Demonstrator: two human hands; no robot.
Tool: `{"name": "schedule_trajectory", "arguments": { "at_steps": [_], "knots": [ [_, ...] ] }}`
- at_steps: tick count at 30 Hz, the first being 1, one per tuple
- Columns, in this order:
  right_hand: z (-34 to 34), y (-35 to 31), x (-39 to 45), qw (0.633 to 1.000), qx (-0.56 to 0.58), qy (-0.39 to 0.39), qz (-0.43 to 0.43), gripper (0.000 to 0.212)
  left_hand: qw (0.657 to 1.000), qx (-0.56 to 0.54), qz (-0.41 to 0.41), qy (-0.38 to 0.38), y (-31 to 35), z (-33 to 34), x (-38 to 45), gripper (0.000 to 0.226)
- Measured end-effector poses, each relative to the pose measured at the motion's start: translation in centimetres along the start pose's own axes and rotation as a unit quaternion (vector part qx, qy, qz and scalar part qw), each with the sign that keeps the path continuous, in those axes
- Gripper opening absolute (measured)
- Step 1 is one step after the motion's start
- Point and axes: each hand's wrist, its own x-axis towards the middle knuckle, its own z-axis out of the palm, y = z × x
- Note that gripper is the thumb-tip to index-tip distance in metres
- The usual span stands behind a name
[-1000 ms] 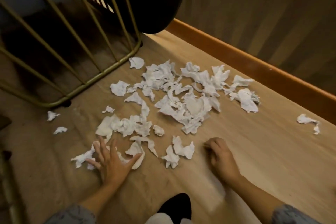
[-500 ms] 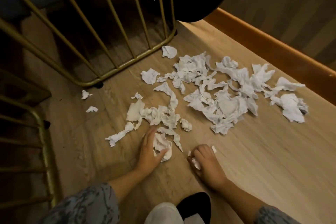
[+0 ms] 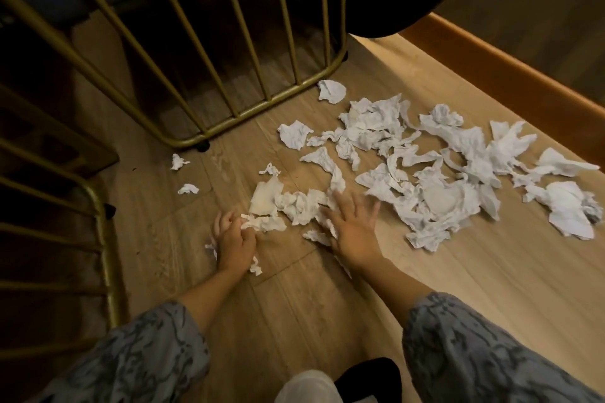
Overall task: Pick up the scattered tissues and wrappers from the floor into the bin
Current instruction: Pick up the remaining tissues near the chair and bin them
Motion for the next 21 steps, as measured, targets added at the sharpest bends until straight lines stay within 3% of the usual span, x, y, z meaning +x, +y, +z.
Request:
{"name": "schedule_trajectory", "arguments": {
  "at_steps": [2,4,8,10,13,17,19,21],
  "knots": [
    [0.7,0.4,-1.6,0.999,-0.015,-0.021,0.032,0.064,0.999,0.040,-0.026,-0.022,-1.0,0.2,-0.6,0.046],
    [1.3,0.8,-3.7,0.999,-0.022,-0.022,0.012,0.072,0.998,0.034,-0.043,-0.032,-1.9,0.9,-1.9,0.046],
    [2.6,1.3,-7.1,0.996,0.078,0.015,-0.047,0.037,0.999,0.016,-0.001,0.036,-1.9,2.5,-4.5,0.026],
    [2.4,1.5,-8.0,0.987,0.143,0.023,-0.067,0.031,0.999,-0.006,0.011,0.030,-0.8,3.3,-5.2,0.014],
    [0.7,2.4,-8.7,0.975,0.208,0.070,-0.024,0.030,0.996,-0.033,0.082,0.005,2.8,4.2,-5.8,0.014],
    [-3.7,4.7,-8.6,0.978,0.158,0.136,0.032,0.055,0.976,-0.204,0.071,-0.014,12.1,4.4,-6.2,0.036],
    [-6.6,6.1,-8.6,0.981,0.110,0.153,0.040,0.047,0.956,-0.264,0.114,-0.055,16.5,4.7,-5.8,0.044],
    [-9.7,7.7,-9.1,0.979,0.079,0.171,0.079,0.031,0.939,-0.289,0.158,-0.103,20.1,5.3,-5.2,0.034]
  ]
}}
